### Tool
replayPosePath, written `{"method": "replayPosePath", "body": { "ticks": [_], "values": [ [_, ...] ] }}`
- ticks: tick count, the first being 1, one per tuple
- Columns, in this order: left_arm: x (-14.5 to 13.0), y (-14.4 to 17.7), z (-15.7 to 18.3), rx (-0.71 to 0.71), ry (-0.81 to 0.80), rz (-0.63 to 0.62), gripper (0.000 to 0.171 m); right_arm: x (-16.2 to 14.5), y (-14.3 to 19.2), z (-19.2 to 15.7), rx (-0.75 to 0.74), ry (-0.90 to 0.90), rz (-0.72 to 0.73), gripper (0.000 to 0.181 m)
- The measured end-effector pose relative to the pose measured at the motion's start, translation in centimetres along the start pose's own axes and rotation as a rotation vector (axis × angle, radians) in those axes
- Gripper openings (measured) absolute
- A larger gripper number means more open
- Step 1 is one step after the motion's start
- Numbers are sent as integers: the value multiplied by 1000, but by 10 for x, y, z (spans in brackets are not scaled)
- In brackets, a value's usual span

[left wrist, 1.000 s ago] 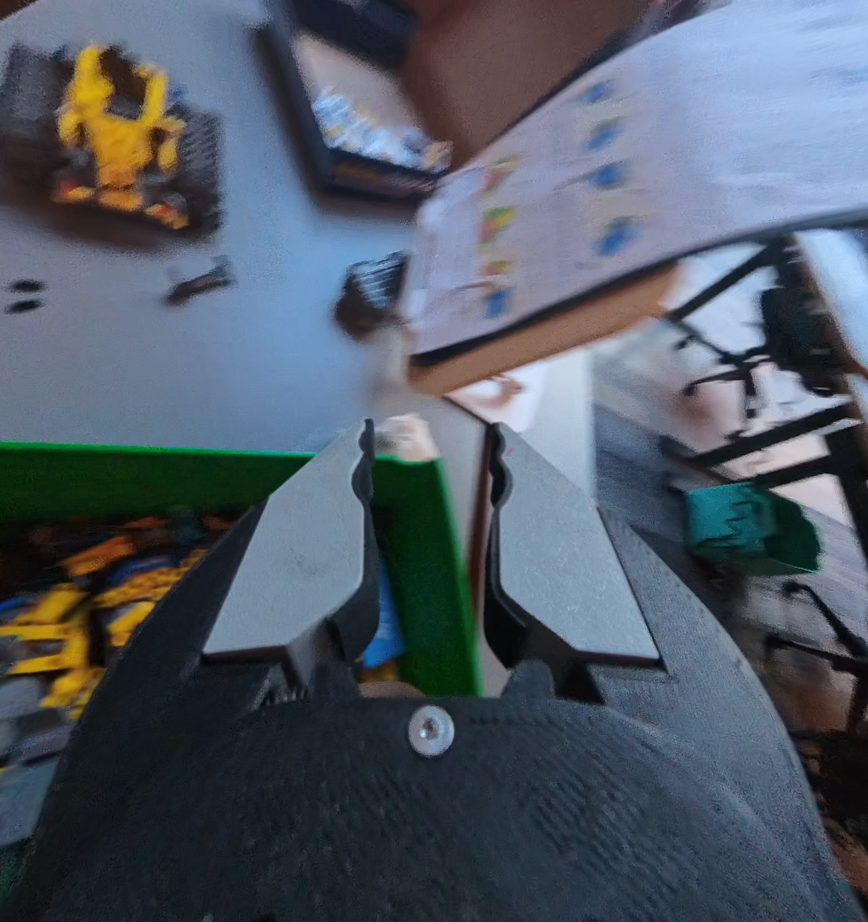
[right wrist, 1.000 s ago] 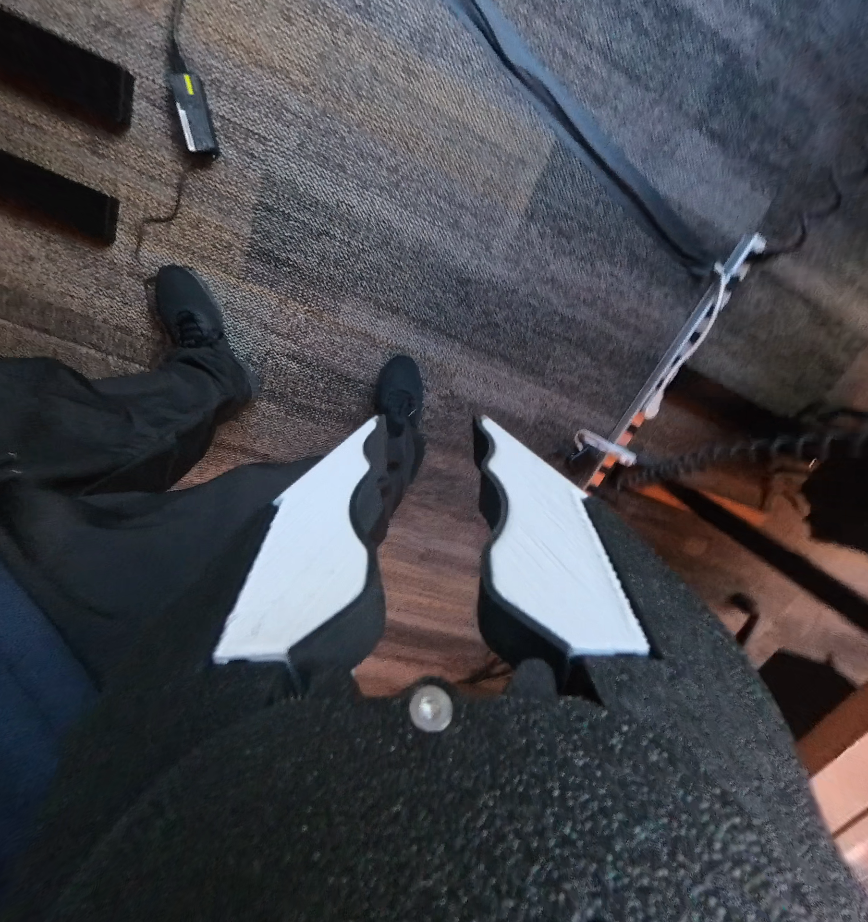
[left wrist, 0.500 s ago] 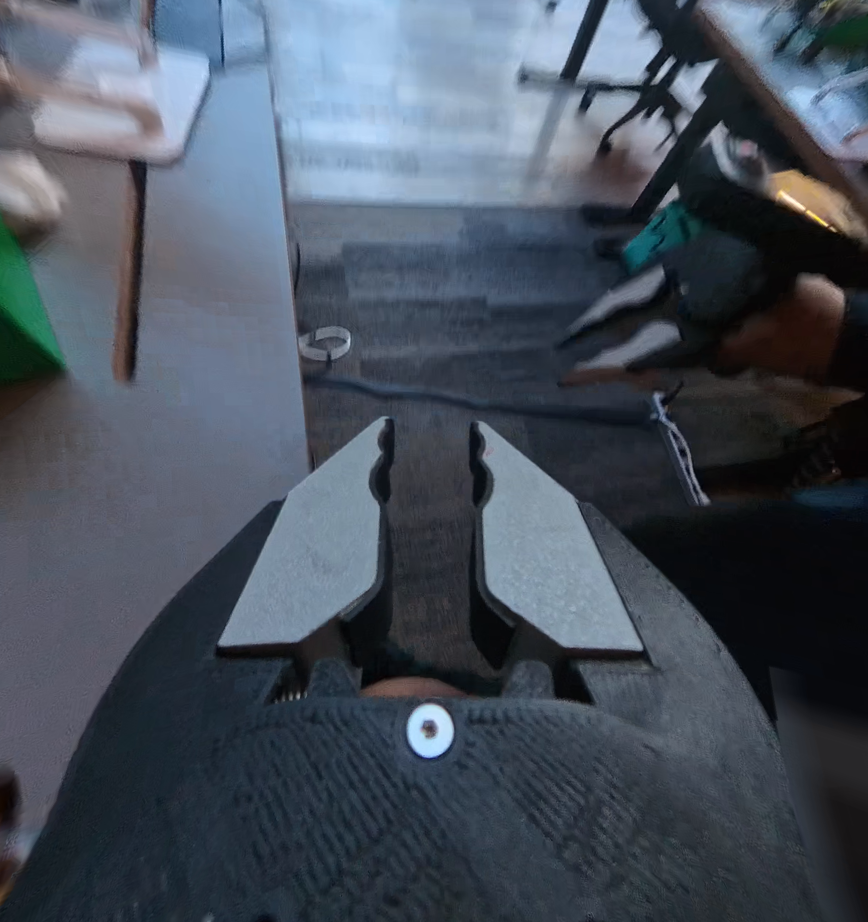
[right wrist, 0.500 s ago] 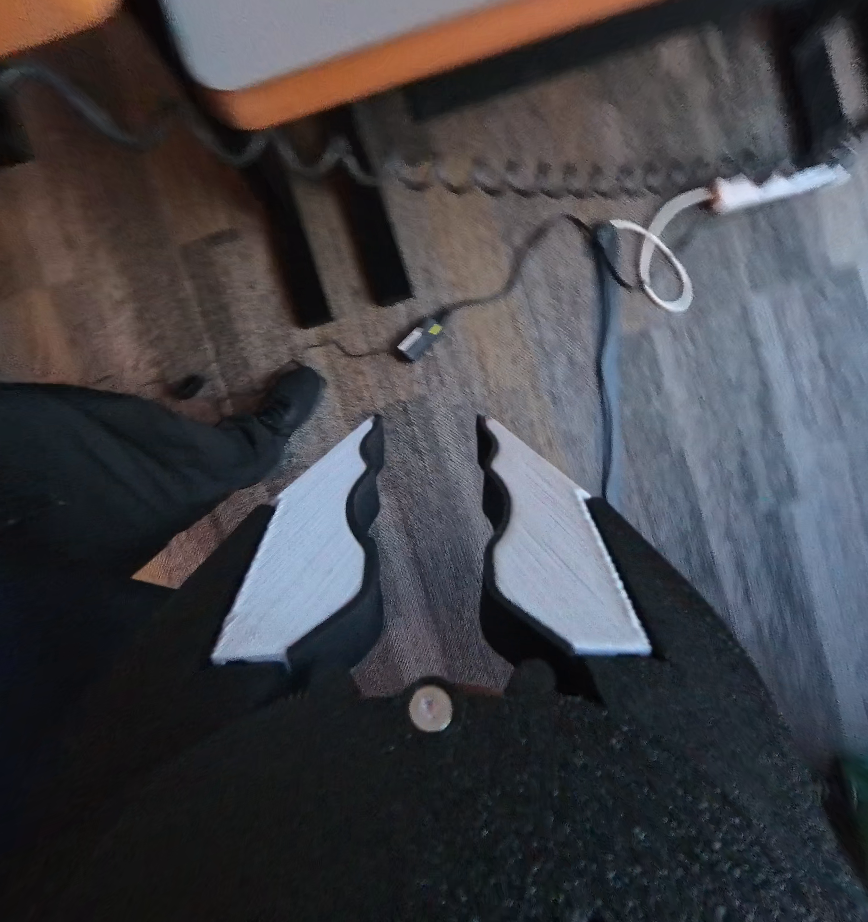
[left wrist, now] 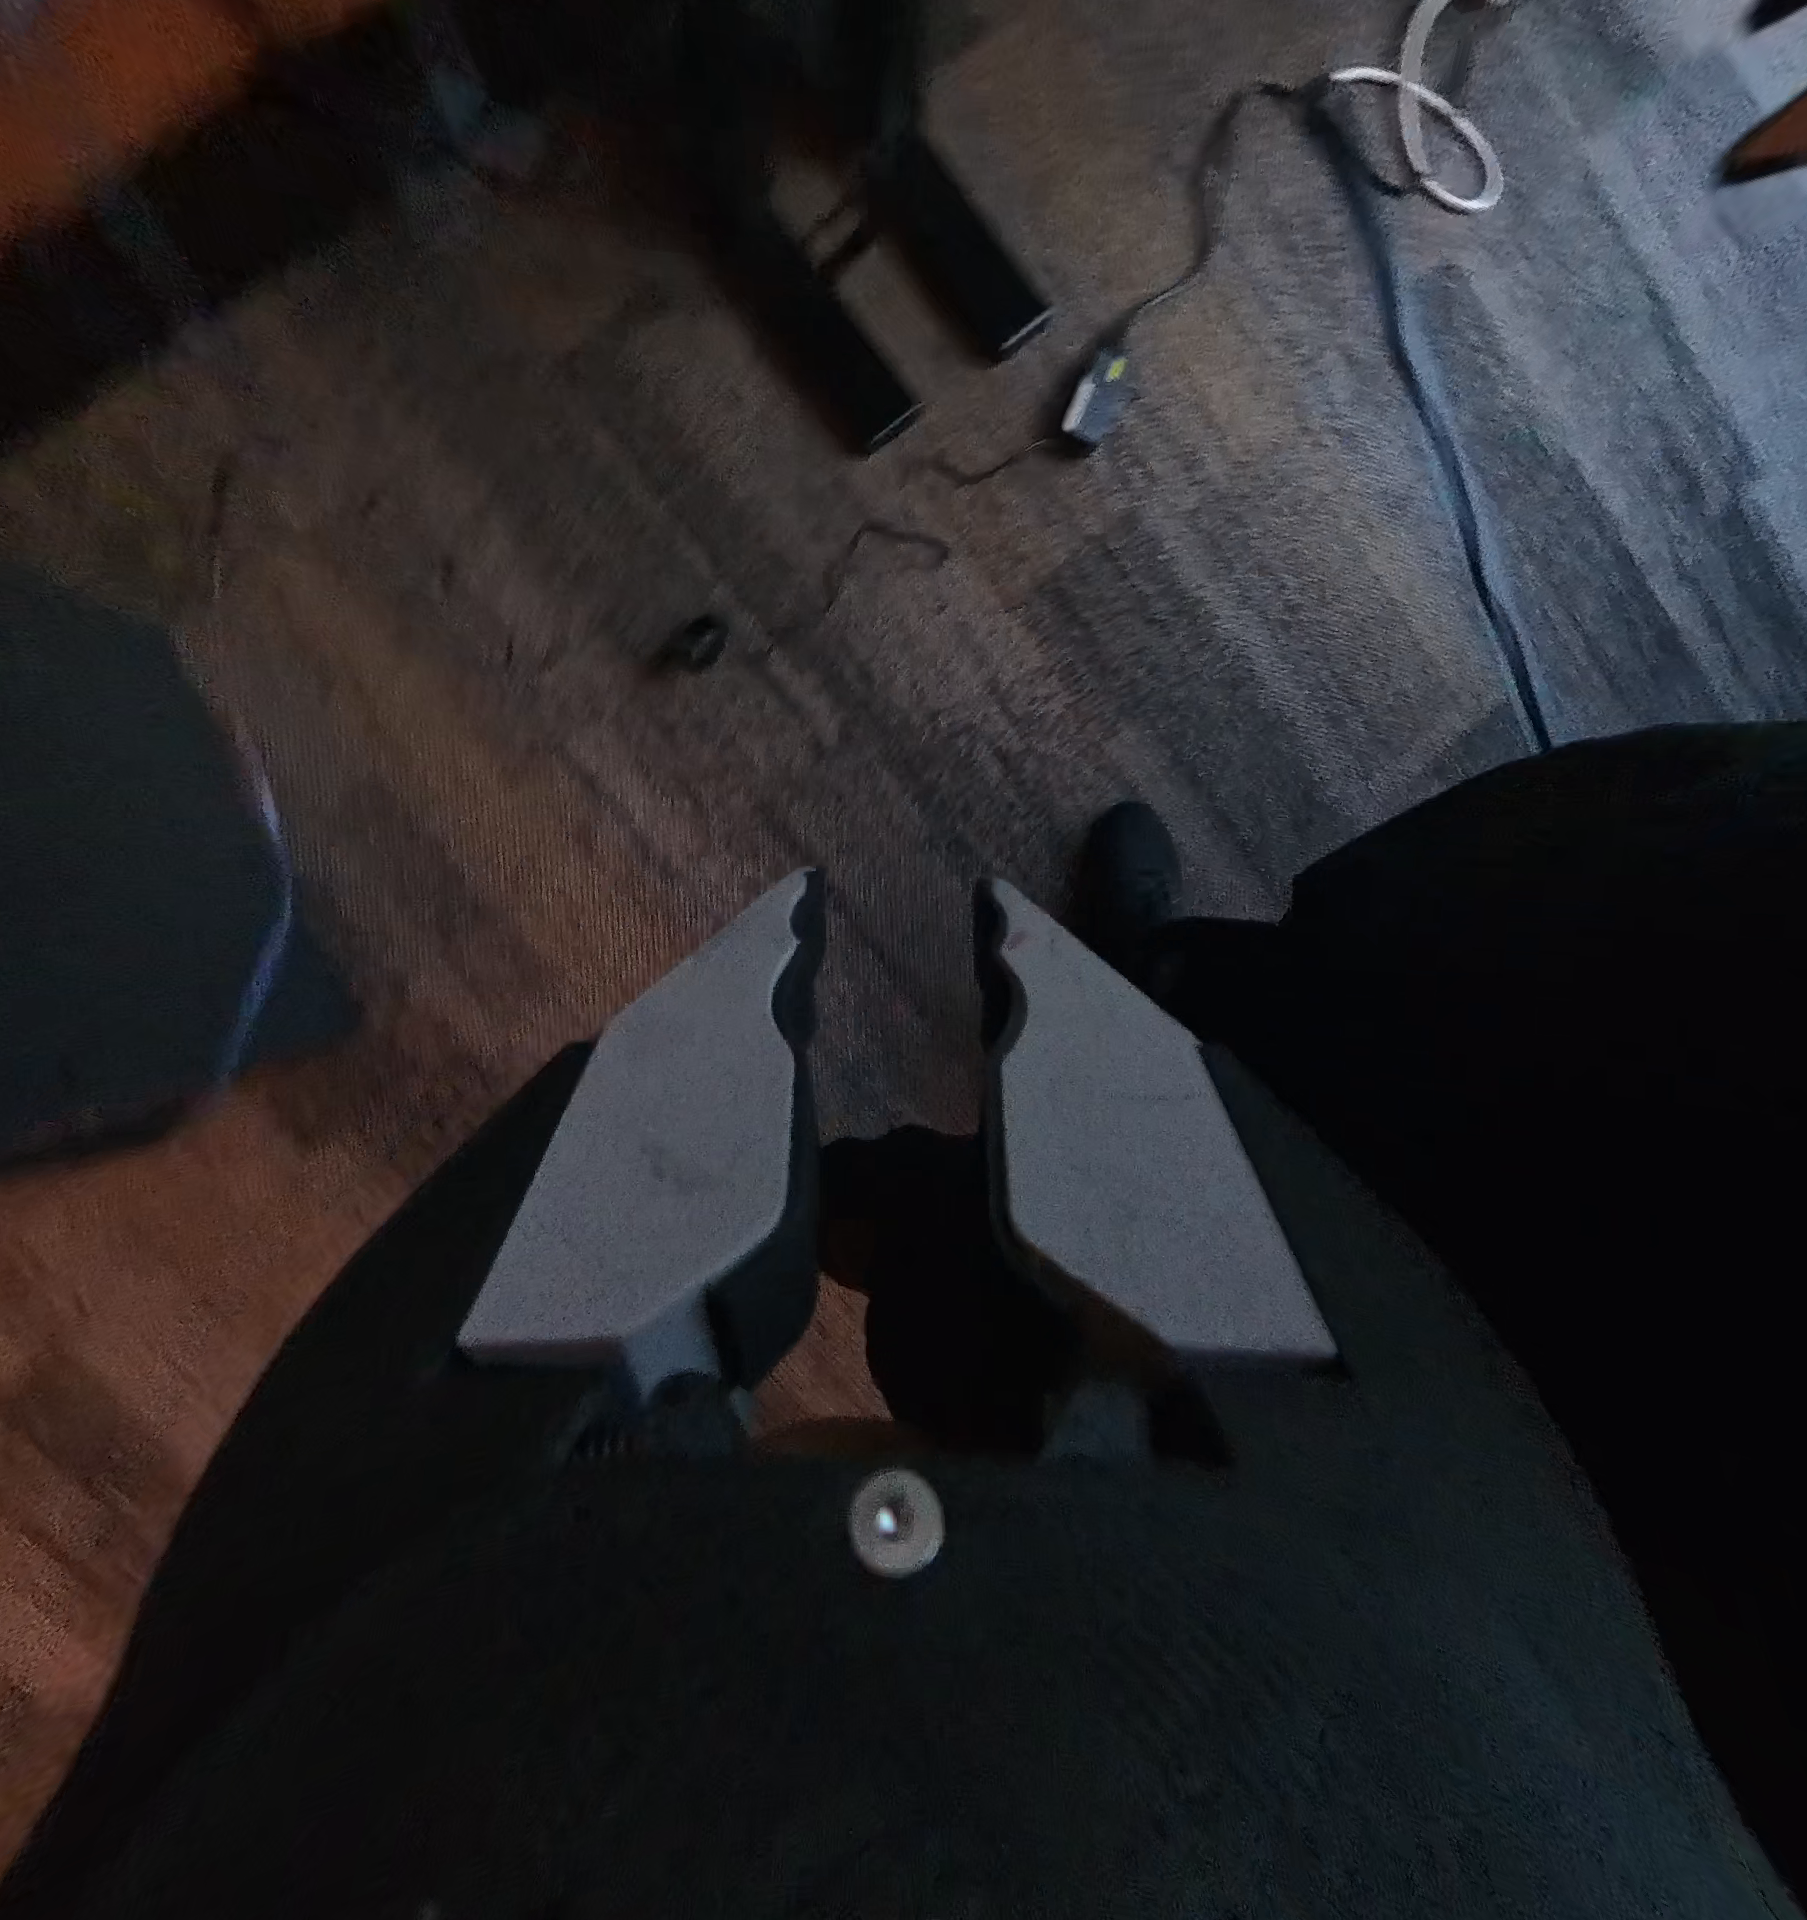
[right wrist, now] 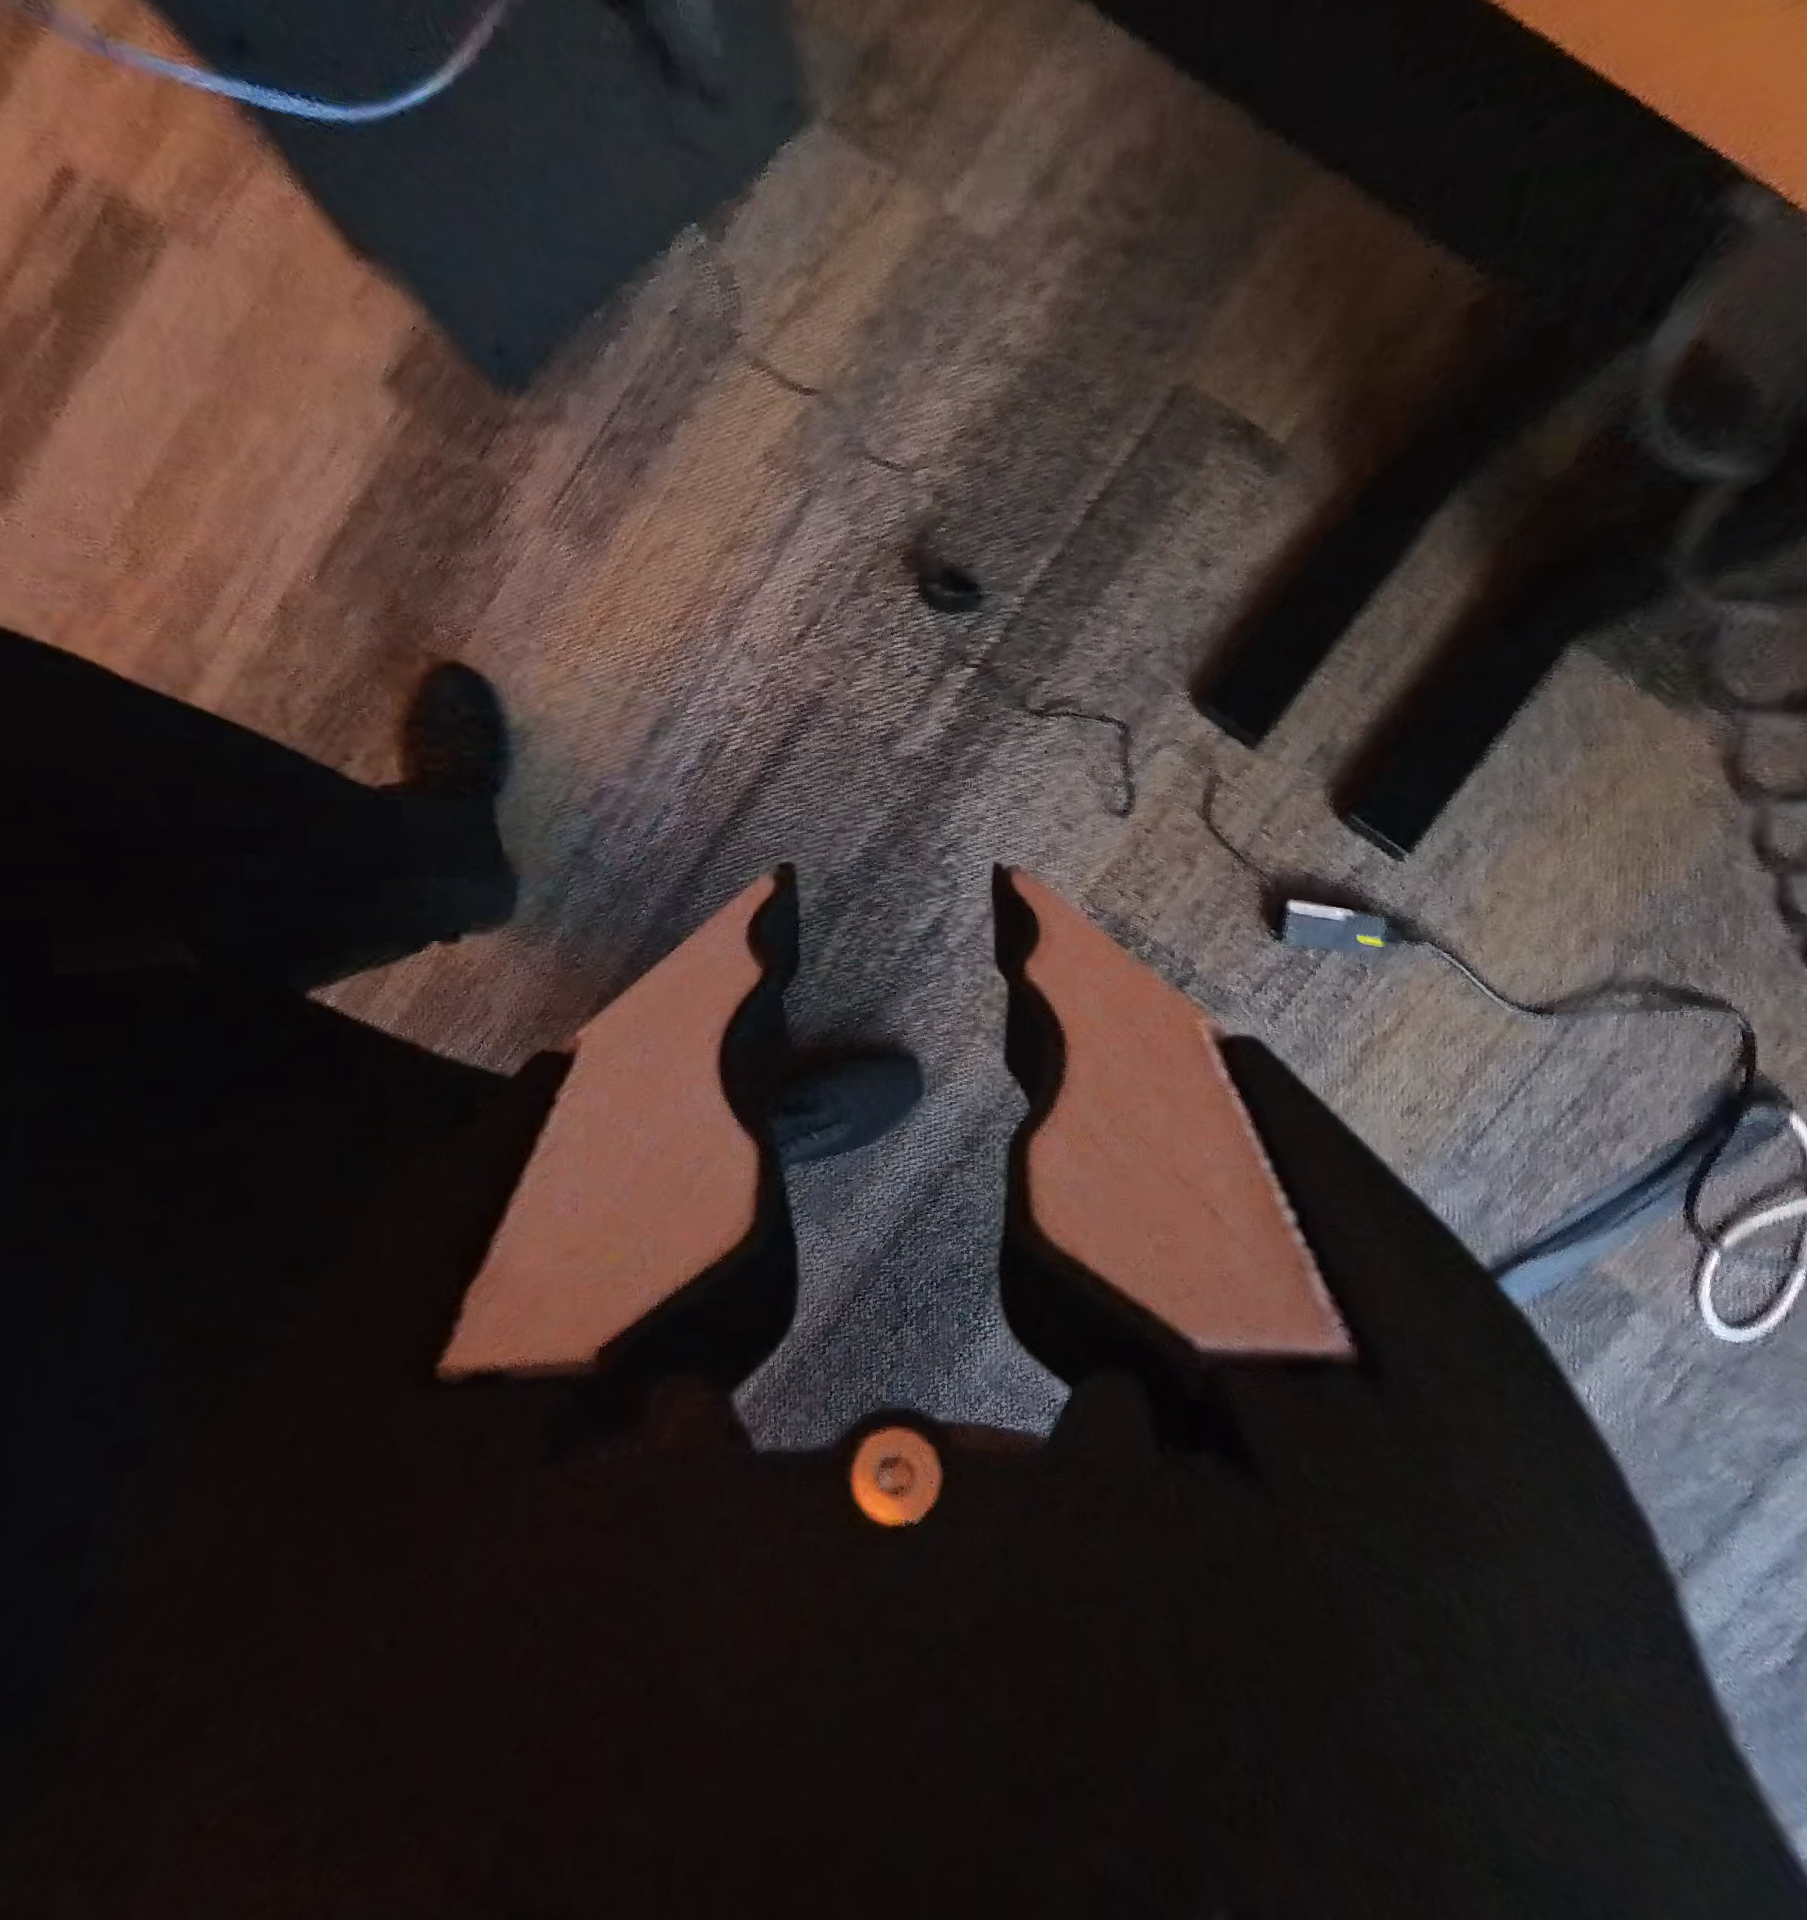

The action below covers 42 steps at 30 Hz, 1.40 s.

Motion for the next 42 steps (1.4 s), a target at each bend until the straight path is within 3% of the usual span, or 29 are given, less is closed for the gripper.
{"method": "replayPosePath", "body": {
  "ticks": [5, 10, 12, 16, 21, 27, 31, 34, 36, 39, 42],
  "values": [
    [-165, 61, -63, 83, 290, 53, 29, 82, -51, -125, 70, 261, -72, 42],
    [-302, 136, -137, 151, 428, 85, 42, 174, -128, -307, 177, 400, -165, 48],
    [-336, 173, -173, 182, 483, 60, 52, 221, -149, -389, 242, 501, -181, 53],
    [-381, 234, -273, 264, 551, 140, 55, 333, -180, -533, 369, 639, -71, 56],
    [-446, 286, -411, 406, 661, 151, 57, 452, -236, -671, 551, 678, -26, 67],
    [-588, 333, -531, 430, 884, -86, 58, 574, -358, -818, 742, 763, -37, 71],
    [-668, 382, -551, 361, 1201, -265, 50, 678, -429, -889, 799, 725, -106, 72],
    [-695, 415, -570, 303, 1372, -357, 48, 766, -471, -915, 779, 746, -128, 71],
    [-704, 431, -602, 321, 1438, -364, 46, 825, -504, -923, 739, 775, -113, 69],
    [-708, 437, -681, 338, 1475, -348, 45, 906, -563, -925, 661, 763, -91, 65],
    [-699, 440, -807, 374, 1351, -320, 43, 968, -625, -913, 561, 682, -106, 63]
  ]
}}
Point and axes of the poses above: each gripper's, where its closed fingertips meet, y back along the fingers, x out of its top, z = x × y across the jaws, the point moved 6 cm from there along y, back along the fingers, and after that the axes turned 2 degrees about -x, right-handed, at the moved point
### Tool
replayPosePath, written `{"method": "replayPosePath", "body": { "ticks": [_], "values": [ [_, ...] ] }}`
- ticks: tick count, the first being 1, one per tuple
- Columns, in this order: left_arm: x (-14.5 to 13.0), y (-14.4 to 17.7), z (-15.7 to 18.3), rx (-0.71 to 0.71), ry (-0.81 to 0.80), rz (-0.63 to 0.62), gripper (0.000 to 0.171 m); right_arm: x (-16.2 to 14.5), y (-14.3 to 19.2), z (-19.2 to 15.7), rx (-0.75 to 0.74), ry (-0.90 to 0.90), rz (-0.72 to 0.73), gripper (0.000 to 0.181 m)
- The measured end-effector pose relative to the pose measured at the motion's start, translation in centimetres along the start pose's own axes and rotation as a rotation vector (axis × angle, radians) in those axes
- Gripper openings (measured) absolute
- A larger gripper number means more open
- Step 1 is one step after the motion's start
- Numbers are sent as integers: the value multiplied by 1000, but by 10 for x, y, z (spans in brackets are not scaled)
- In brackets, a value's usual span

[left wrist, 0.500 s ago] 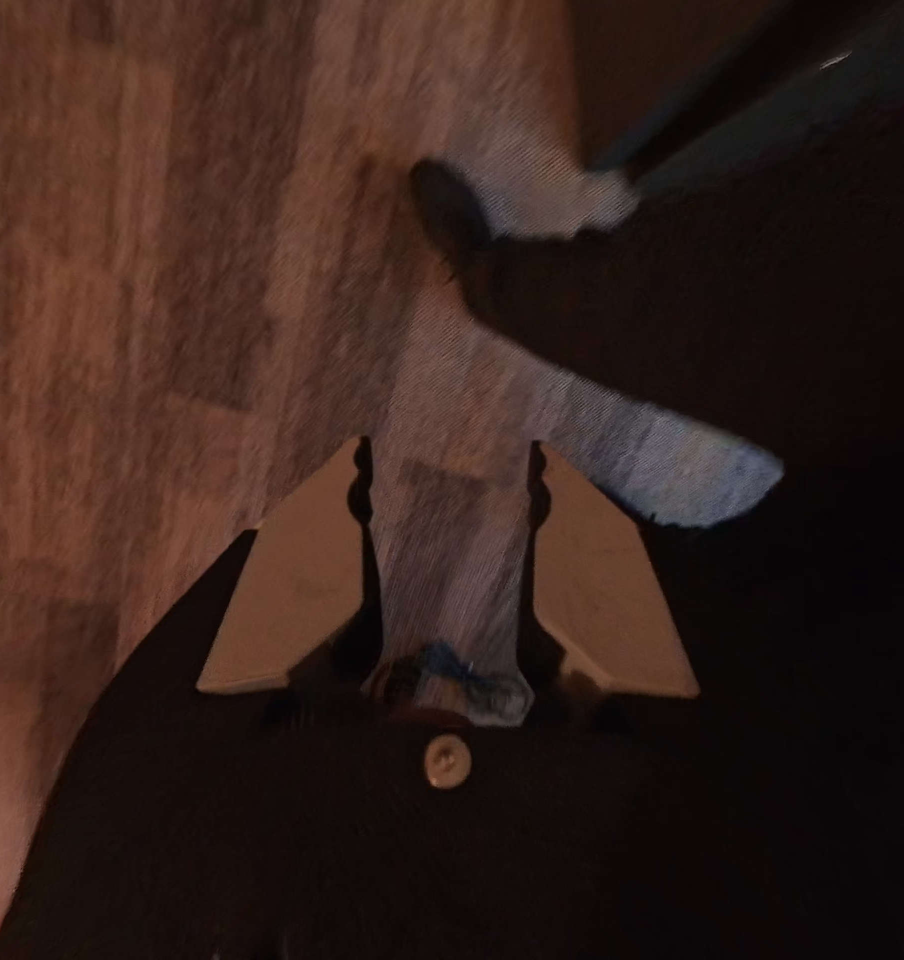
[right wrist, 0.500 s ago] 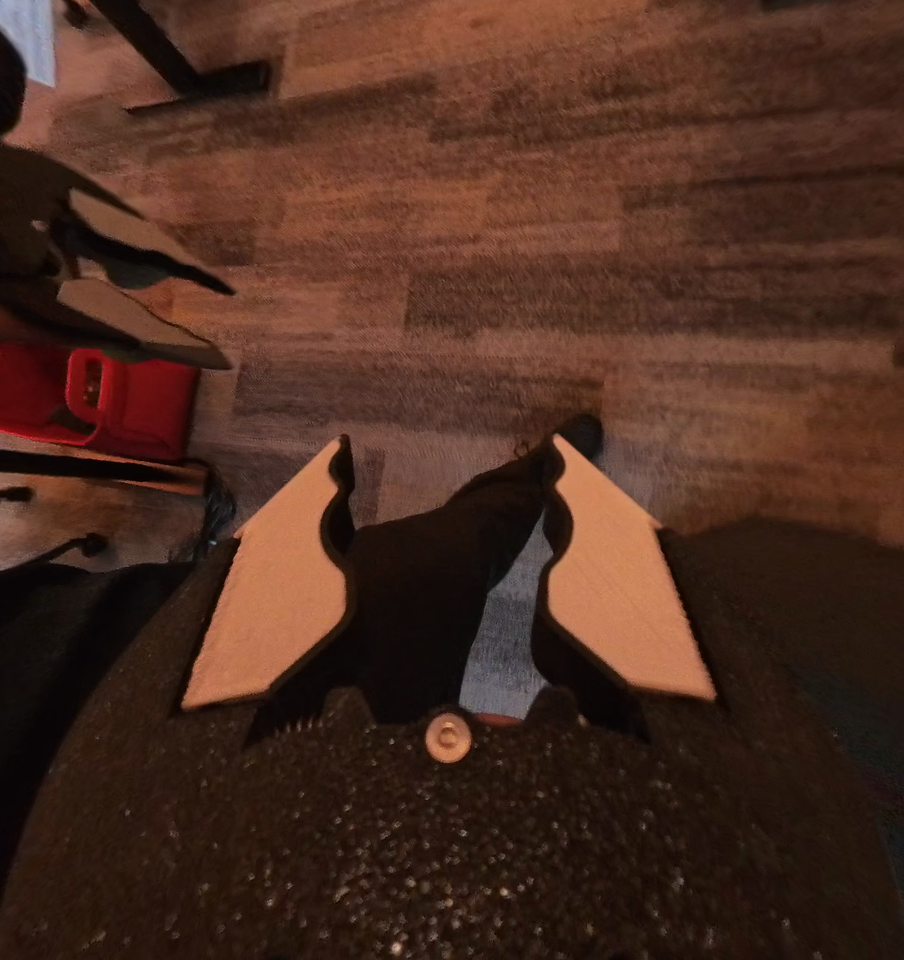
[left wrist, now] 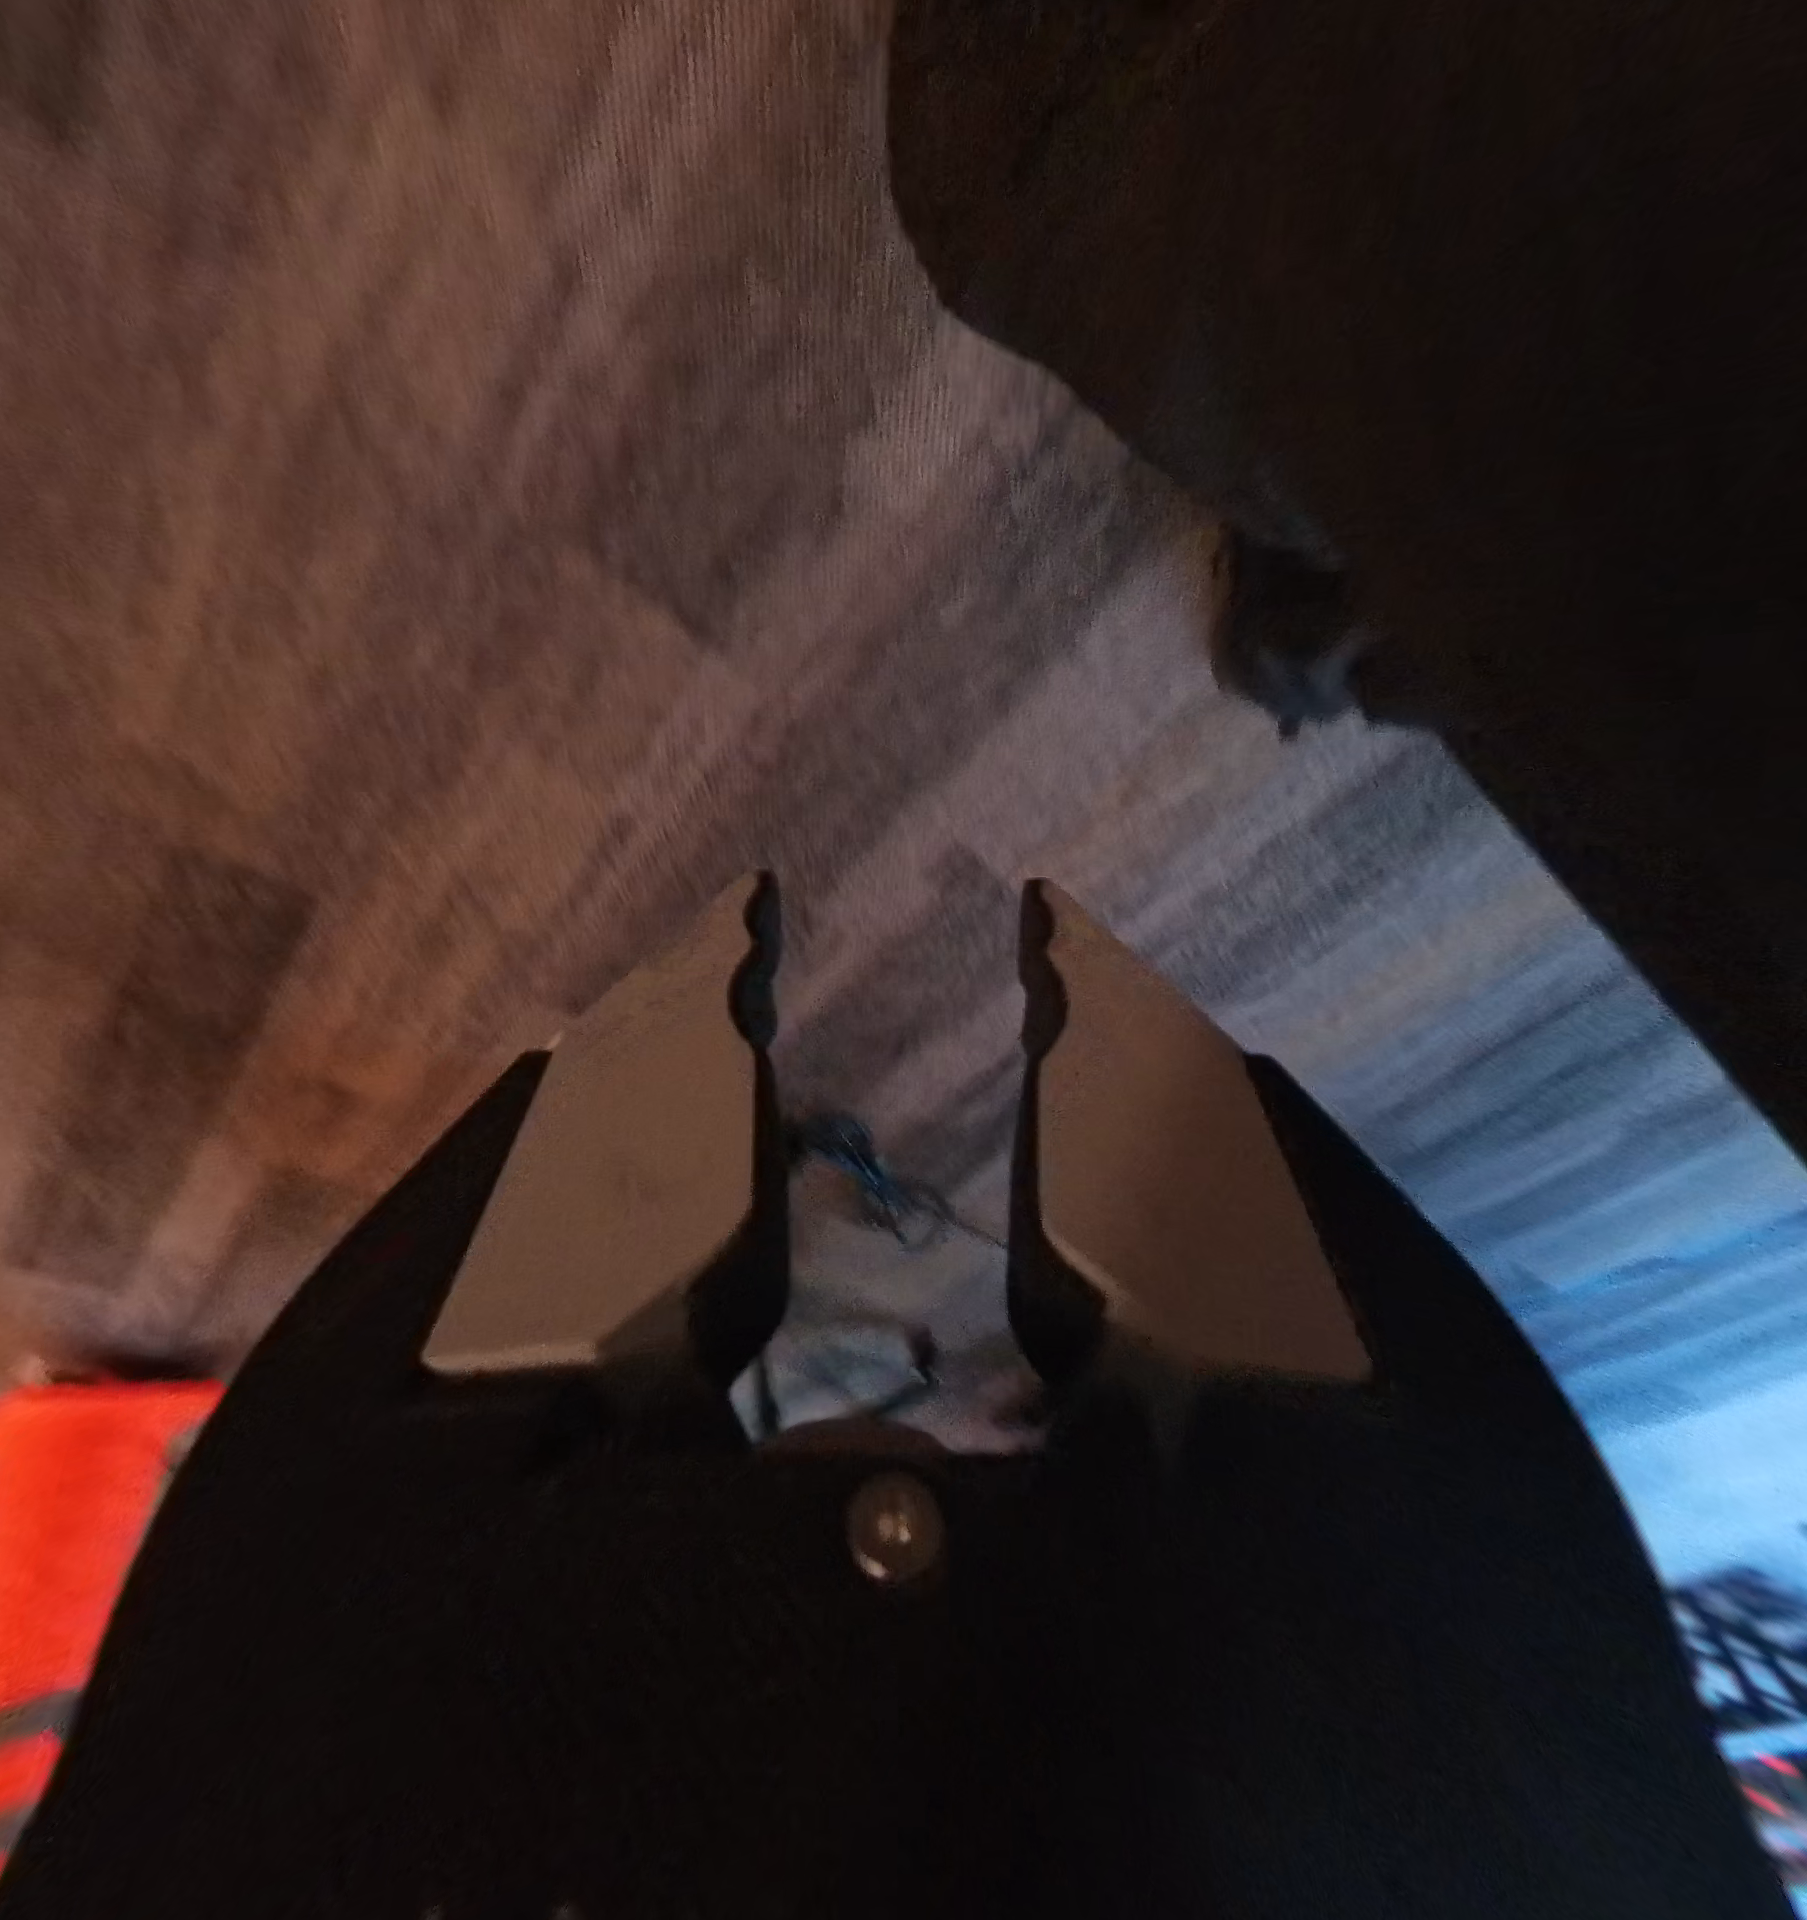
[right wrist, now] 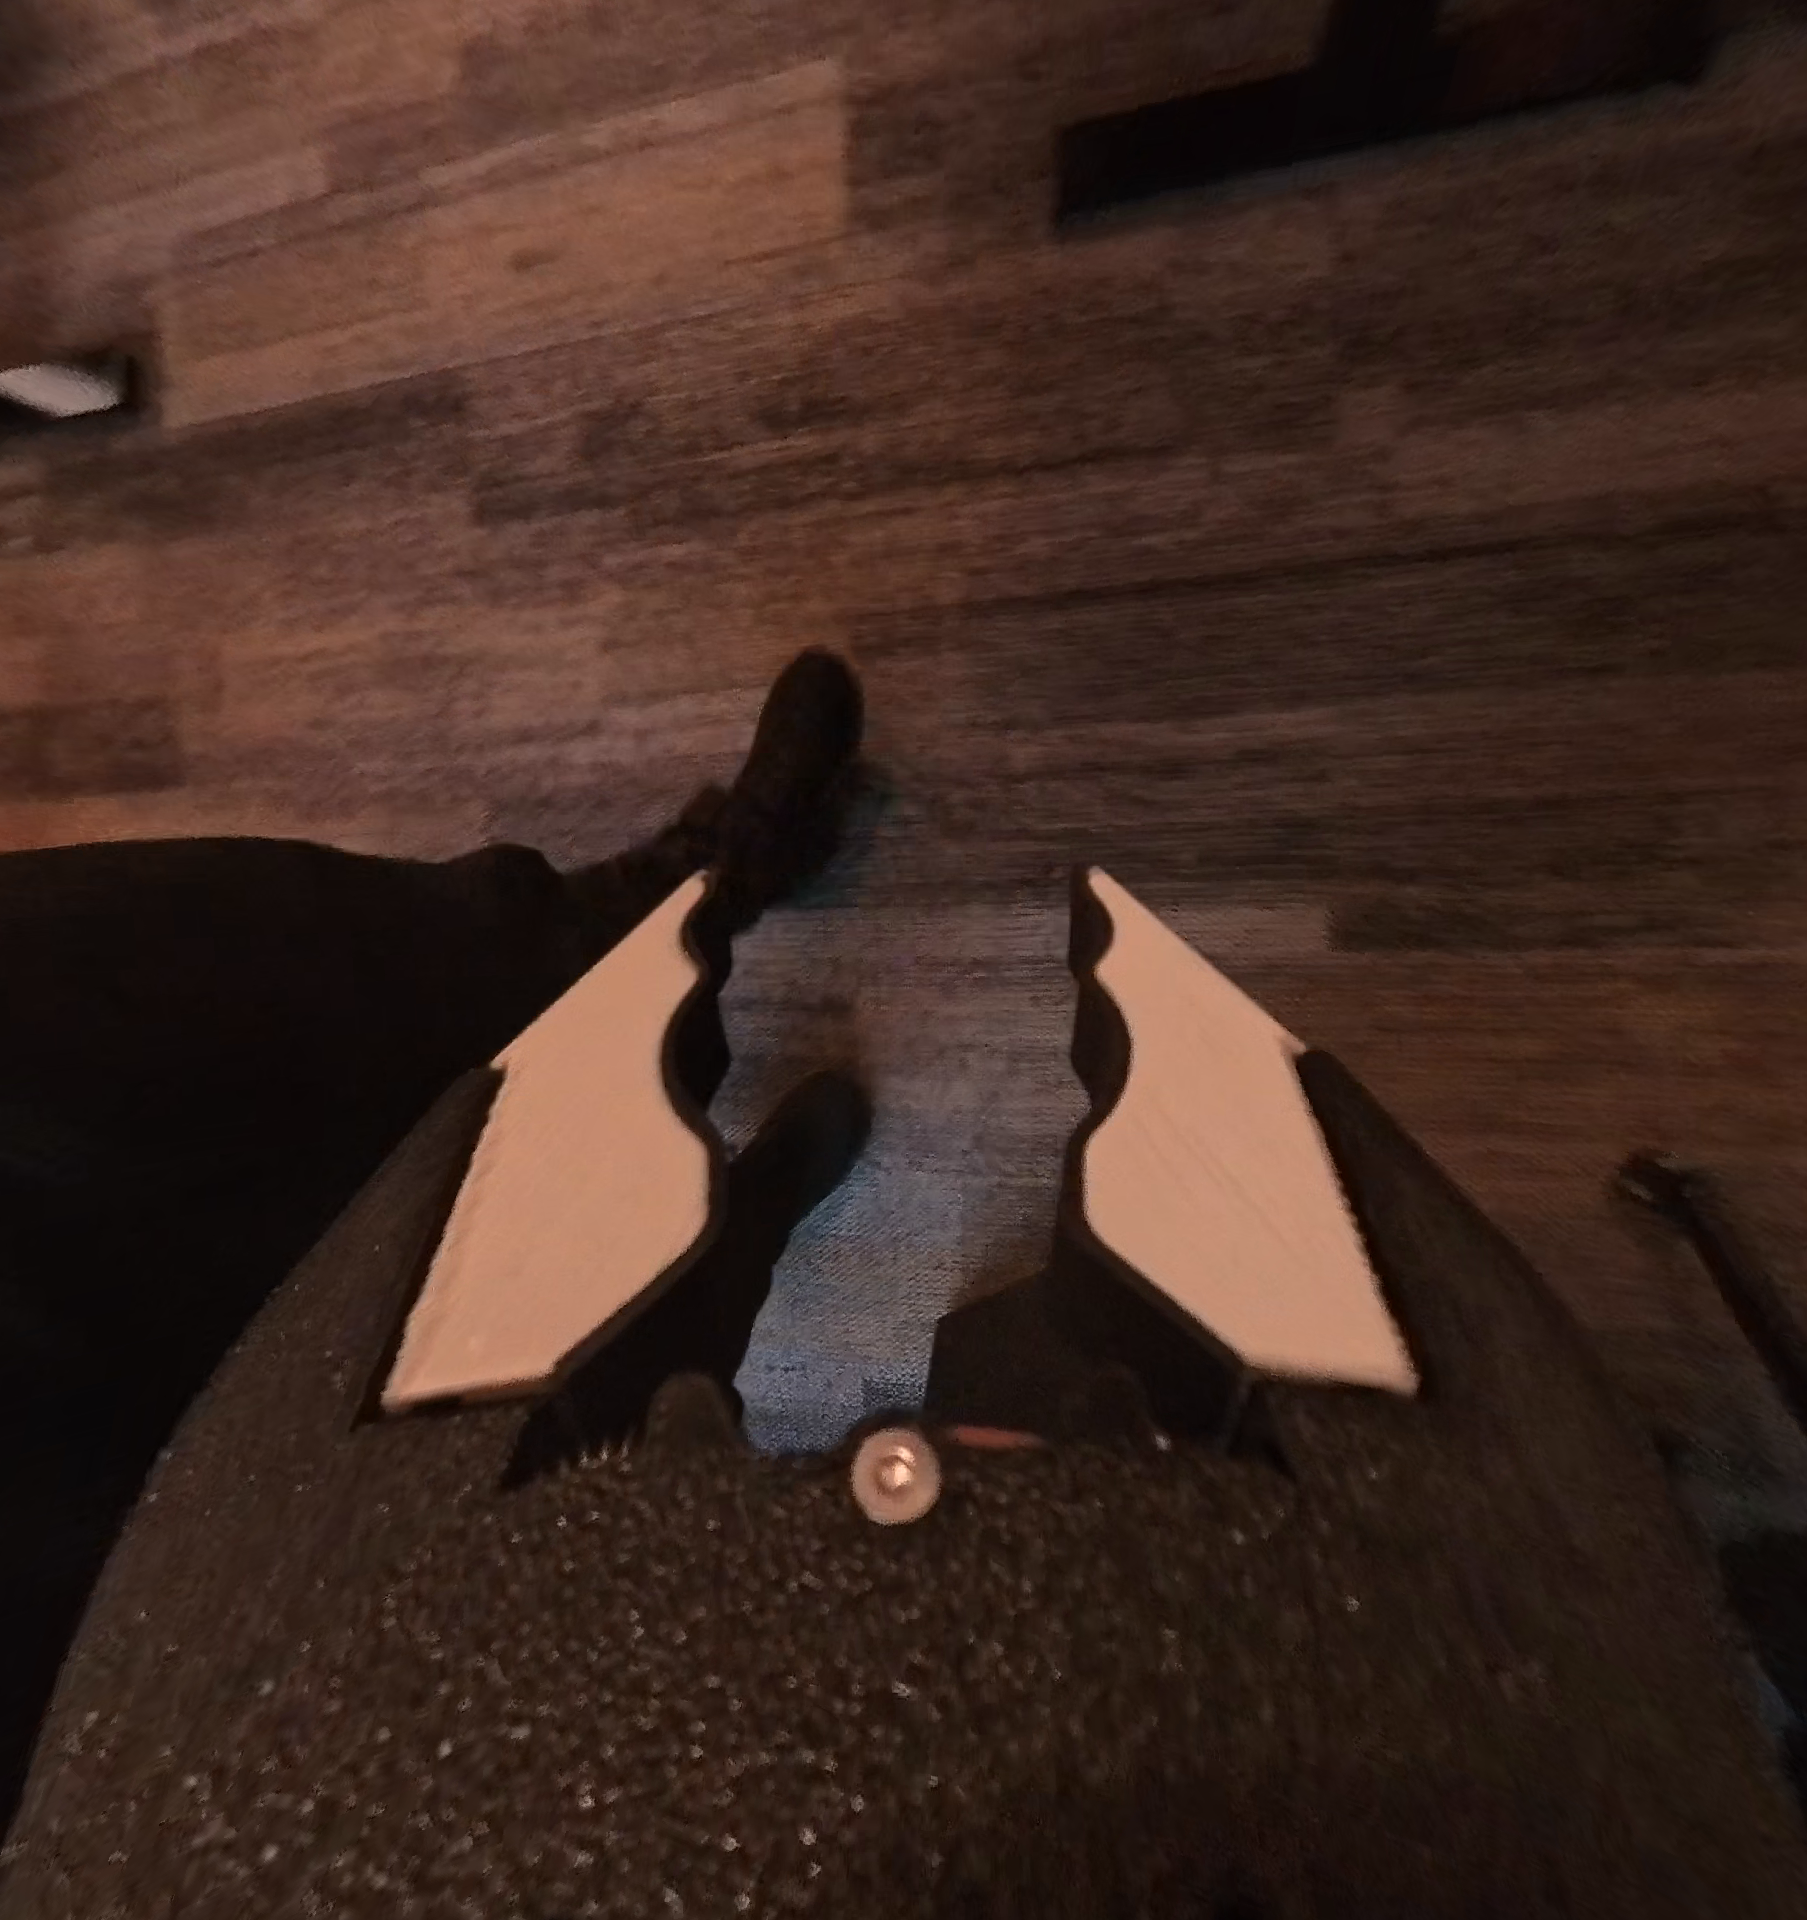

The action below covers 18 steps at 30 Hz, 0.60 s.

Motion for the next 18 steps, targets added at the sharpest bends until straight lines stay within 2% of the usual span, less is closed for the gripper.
{"method": "replayPosePath", "body": {
  "ticks": [2, 4, 7, 10, 12, 14, 15, 18],
  "values": [
    [111, 2, -13, 31, -113, 83, 43, 11, -18, 47, -56, -99, -33, 61],
    [234, 15, -22, 69, -230, 200, 43, 21, -27, 91, -122, -218, -49, 59],
    [414, 64, -1, 66, -417, 339, 43, 43, -16, 153, -235, -402, -41, 60],
    [567, 136, 69, -6, -662, 474, 44, 78, 13, 210, -347, -502, 55, 60],
    [655, 174, 127, -48, -838, 554, 47, 96, 22, 251, -409, -565, 127, 59],
    [736, 197, 181, -60, -963, 613, 45, 107, 18, 295, -460, -634, 192, 61],
    [774, 206, 206, -54, -979, 654, 42, 111, 14, 319, -487, -660, 226, 60],
    [872, 223, 275, -37, -946, 731, 48, 122, 0, 396, -552, -697, 296, 58]
  ]
}}
Point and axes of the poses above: each gripper's, where its closed fingertips meet, y back along the fingers, x out of its top, z = x × y across the jaws, the point moved 6 cm from there along y, back along the fingers, and after that the axes turned 2 degrees about -x, right-handed, at the moved point
